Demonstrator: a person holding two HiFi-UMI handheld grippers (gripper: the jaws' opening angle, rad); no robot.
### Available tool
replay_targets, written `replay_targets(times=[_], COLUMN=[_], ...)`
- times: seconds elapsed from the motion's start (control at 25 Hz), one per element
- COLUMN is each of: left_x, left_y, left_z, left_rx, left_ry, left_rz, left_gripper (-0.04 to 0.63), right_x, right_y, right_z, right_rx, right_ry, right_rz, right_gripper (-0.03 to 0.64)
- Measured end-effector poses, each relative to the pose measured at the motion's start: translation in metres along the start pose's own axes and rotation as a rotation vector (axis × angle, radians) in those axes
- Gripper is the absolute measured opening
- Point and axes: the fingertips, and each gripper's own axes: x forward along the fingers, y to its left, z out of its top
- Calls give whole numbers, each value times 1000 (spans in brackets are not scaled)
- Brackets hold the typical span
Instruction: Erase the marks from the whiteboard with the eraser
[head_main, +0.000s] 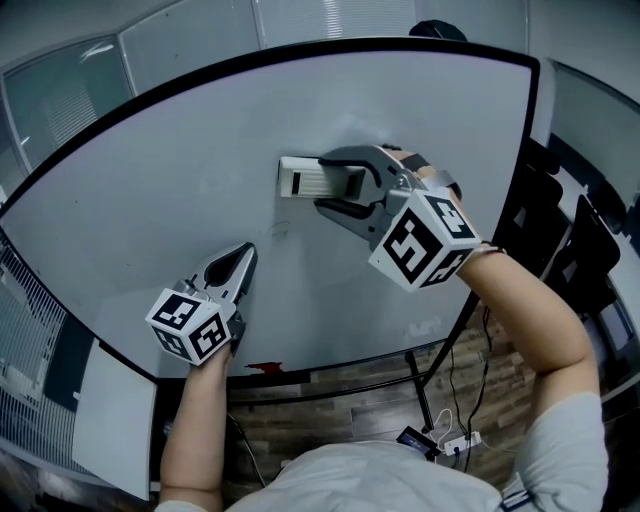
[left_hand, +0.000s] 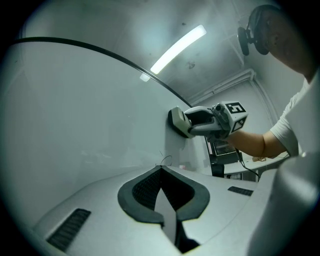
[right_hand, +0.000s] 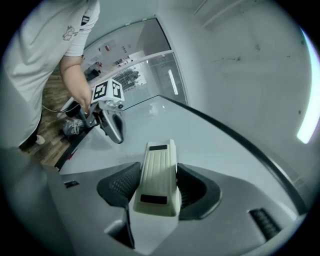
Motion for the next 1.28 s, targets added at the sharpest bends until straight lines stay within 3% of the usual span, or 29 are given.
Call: replay_targets(times=[0.36,0.52,0.84,1.28], left_x=[5,-1,2,-26], left_y=[-6,-3,-19,6], left_z=[11,14,20,-4], left_rx=[4,6,-4,-46], left_ry=[-27,-43,-41,-46], left_rz=[-25,-22,-5,26], left_gripper=[6,8,6,6], right_x=[-62,-74,-70,20], right_y=[-132,-160,-152,-54], right_z=[-2,-2,11,54], right_rx=[-16,6,-24,-64], right_ry=[44,53,39,-23], right_rz=[-217,-282,-266,-87], right_gripper=[232,232,230,230])
